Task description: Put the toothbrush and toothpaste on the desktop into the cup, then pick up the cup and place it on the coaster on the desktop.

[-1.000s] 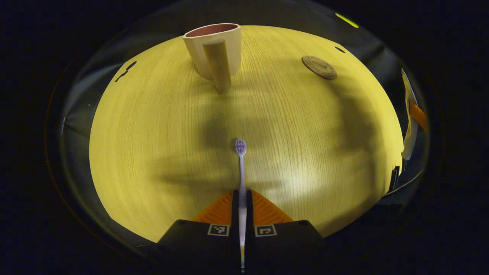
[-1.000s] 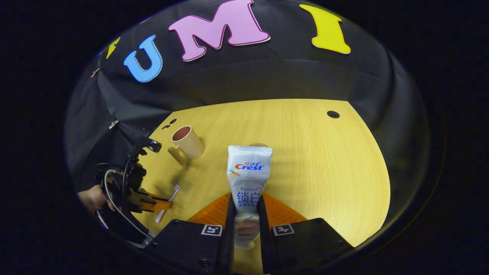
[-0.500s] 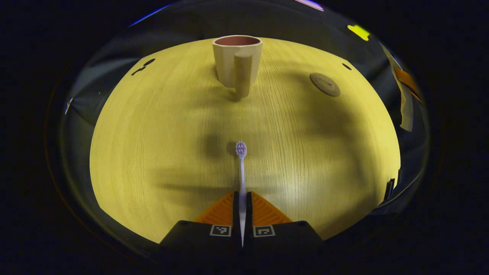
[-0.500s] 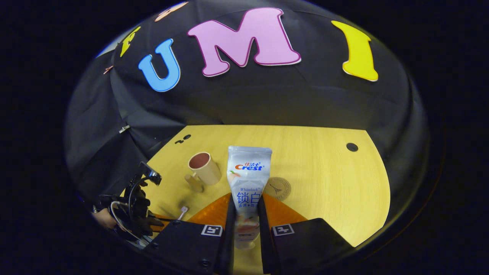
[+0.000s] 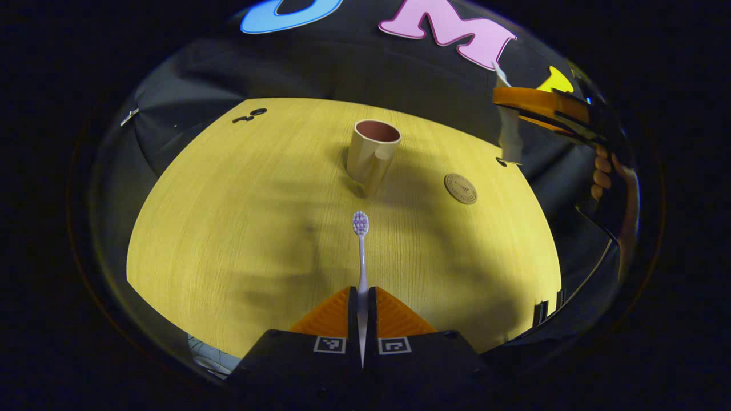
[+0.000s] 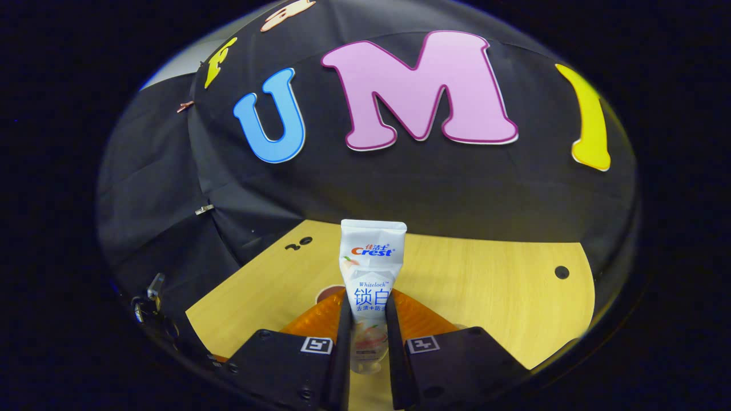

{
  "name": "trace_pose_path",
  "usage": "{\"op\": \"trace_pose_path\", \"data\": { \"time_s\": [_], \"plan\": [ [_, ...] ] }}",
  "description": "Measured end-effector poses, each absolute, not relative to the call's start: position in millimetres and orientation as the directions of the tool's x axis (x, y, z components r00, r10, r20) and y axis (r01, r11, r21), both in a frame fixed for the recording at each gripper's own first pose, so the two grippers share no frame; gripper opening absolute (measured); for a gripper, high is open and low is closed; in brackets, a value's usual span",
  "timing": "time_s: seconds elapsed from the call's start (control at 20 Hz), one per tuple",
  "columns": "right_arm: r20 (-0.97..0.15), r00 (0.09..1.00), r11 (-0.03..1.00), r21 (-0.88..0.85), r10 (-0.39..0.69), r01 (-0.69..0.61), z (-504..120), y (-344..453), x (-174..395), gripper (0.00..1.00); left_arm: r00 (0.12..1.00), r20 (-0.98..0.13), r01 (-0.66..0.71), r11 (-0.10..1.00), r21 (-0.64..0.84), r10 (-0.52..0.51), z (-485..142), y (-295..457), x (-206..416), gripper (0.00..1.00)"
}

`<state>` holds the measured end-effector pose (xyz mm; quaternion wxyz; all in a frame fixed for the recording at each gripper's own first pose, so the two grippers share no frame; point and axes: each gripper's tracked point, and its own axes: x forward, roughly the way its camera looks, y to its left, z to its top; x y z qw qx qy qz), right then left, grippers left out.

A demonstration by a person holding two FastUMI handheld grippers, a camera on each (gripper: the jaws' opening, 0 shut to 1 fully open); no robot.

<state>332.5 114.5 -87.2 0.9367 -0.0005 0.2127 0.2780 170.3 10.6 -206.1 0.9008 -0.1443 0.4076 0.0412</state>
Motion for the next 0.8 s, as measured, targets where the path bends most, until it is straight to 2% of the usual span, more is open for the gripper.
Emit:
{"op": "trace_pose_path", "data": {
  "time_s": [0.25, 0.5, 0.8],
  "plan": [
    [-0.351, 0.749, 0.821, 0.127, 0.562, -0.556, -82.9, 169.7, 360.8, 0.32, 0.719, -0.694, -0.215, 0.936, -0.278, -0.041, -174.8, 15.0, 151.6, 0.06],
    [-0.311, 0.764, 0.824, 0.203, 0.566, -0.528, -91.9, 208.8, 395.7, 0.32, 0.765, -0.643, -0.227, 0.928, -0.297, -0.019, -155.2, 27.9, 145.9, 0.07],
    [-0.33, 0.759, 0.826, 0.16, 0.561, -0.541, -131.2, 234.4, 419.8, 0.32, 0.806, -0.591, -0.274, 0.903, -0.331, 0.028, -142.1, 50.7, 146.3, 0.06]
  ]
}}
